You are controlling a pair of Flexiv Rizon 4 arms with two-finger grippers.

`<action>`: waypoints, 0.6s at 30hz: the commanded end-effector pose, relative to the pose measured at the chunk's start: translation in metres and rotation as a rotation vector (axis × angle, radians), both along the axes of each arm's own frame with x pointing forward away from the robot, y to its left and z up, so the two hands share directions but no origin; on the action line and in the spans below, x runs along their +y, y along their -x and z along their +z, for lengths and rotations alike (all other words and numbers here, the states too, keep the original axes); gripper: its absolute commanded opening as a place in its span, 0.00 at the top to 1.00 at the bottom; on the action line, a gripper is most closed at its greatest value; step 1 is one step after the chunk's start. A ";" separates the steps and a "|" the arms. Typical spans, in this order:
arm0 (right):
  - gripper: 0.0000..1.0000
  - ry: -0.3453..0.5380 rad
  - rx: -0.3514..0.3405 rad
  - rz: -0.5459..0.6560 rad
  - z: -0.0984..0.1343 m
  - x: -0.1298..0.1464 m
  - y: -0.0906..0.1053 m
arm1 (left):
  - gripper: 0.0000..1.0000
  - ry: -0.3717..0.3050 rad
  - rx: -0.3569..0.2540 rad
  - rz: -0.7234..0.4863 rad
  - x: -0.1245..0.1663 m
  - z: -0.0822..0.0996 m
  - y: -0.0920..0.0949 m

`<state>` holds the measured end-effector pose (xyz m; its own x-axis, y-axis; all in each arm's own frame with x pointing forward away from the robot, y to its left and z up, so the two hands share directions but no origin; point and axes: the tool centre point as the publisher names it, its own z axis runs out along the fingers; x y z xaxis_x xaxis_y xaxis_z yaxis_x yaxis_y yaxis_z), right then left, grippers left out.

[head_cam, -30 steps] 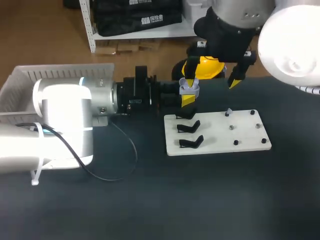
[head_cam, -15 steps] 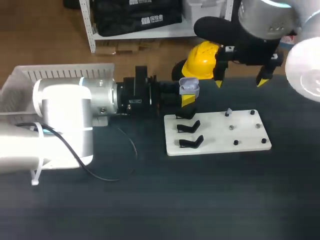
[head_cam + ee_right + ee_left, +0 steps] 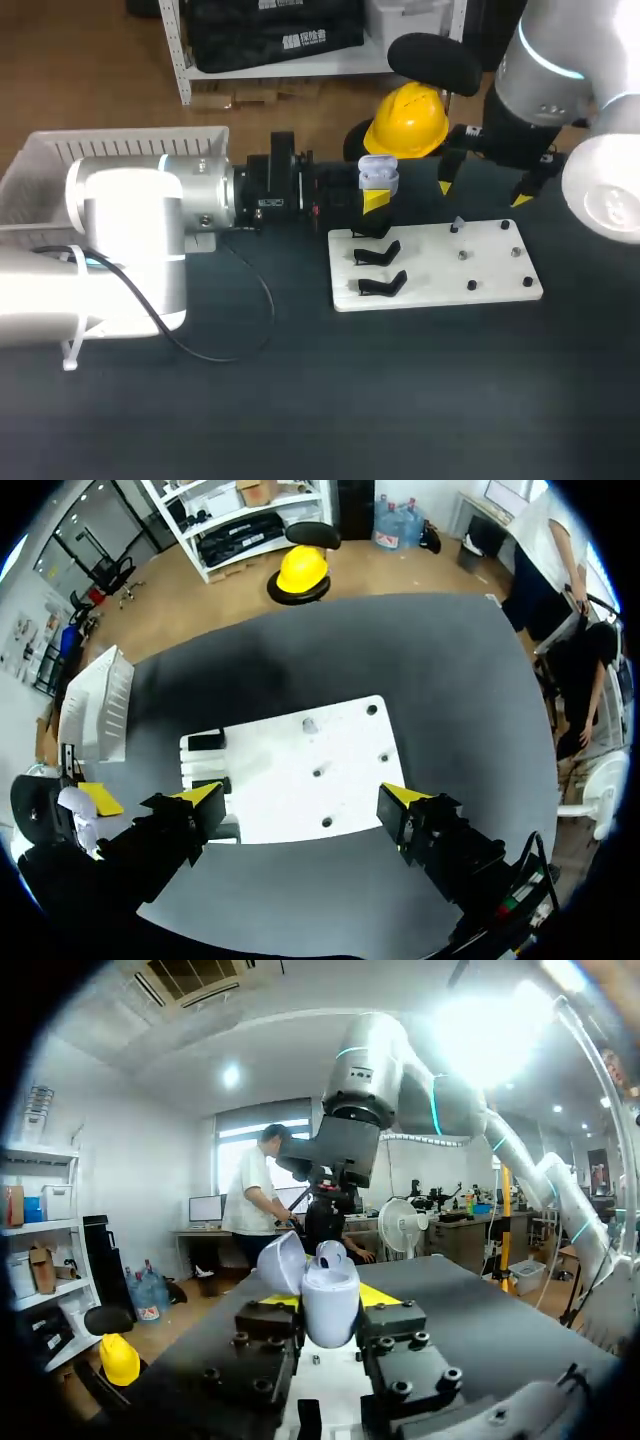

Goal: Pick up each earbud case from the left stands, insert the matching earbuds, close the lid, and place the case in the box.

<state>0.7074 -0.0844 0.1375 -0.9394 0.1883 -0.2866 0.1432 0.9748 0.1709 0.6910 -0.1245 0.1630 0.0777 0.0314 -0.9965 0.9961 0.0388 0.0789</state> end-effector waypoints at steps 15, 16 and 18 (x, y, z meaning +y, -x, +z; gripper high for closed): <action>0.00 -0.101 -0.017 -0.074 -0.069 -0.003 -0.040 | 1.00 0.006 -0.006 0.009 -0.001 -0.001 0.002; 0.00 -0.109 -0.009 -0.072 -0.073 -0.003 -0.042 | 1.00 0.006 -0.006 0.009 -0.001 -0.001 0.002; 0.00 -0.118 0.006 -0.076 -0.080 -0.005 -0.045 | 1.00 0.006 -0.006 0.009 -0.001 -0.001 0.002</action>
<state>0.7399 -0.0887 0.0673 -0.9140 0.2968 -0.2768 0.2208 0.9359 0.2744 0.6910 -0.1246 0.1630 0.0777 0.0314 -0.9965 0.9961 0.0388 0.0789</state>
